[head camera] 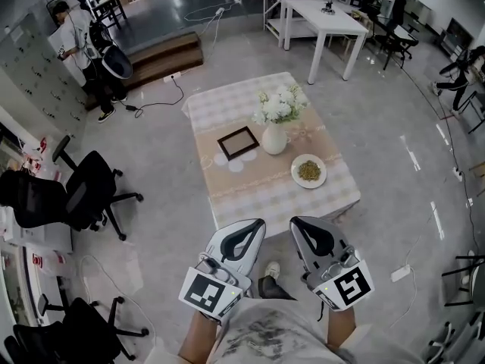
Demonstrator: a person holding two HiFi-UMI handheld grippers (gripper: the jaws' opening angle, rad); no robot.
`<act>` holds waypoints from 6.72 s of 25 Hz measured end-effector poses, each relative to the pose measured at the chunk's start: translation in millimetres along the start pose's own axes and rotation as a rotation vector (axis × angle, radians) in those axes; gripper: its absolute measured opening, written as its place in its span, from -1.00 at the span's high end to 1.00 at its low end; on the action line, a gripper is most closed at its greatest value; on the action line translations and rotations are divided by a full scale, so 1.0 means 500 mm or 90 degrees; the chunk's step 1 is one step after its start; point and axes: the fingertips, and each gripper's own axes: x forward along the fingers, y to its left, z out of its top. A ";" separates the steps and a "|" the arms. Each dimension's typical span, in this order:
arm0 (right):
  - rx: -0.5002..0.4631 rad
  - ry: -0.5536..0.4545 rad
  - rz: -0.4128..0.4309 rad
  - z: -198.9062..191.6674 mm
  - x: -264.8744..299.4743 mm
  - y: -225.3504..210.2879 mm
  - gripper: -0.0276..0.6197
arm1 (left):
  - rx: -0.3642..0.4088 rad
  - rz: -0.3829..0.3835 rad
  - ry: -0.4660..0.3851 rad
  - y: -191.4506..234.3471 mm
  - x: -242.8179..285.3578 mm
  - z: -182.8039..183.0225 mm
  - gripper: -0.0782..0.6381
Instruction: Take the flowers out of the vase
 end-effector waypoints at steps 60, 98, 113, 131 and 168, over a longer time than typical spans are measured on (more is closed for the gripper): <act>0.012 0.086 -0.054 -0.095 0.257 -0.312 0.86 | -0.059 -0.016 0.076 0.312 0.329 -0.139 0.70; 0.054 0.124 -0.028 -0.163 0.267 -0.441 0.86 | -0.096 0.016 0.140 0.380 0.488 -0.309 0.21; 0.056 0.140 -0.043 -0.179 0.255 -0.453 0.86 | -0.085 0.027 0.134 0.398 0.533 -0.352 -0.04; 0.062 0.157 -0.049 -0.195 0.250 -0.454 0.86 | -0.057 0.085 0.112 0.421 0.582 -0.376 -0.64; 0.074 0.179 -0.061 -0.222 0.232 -0.452 0.86 | -0.072 0.210 0.035 0.480 0.594 -0.343 0.42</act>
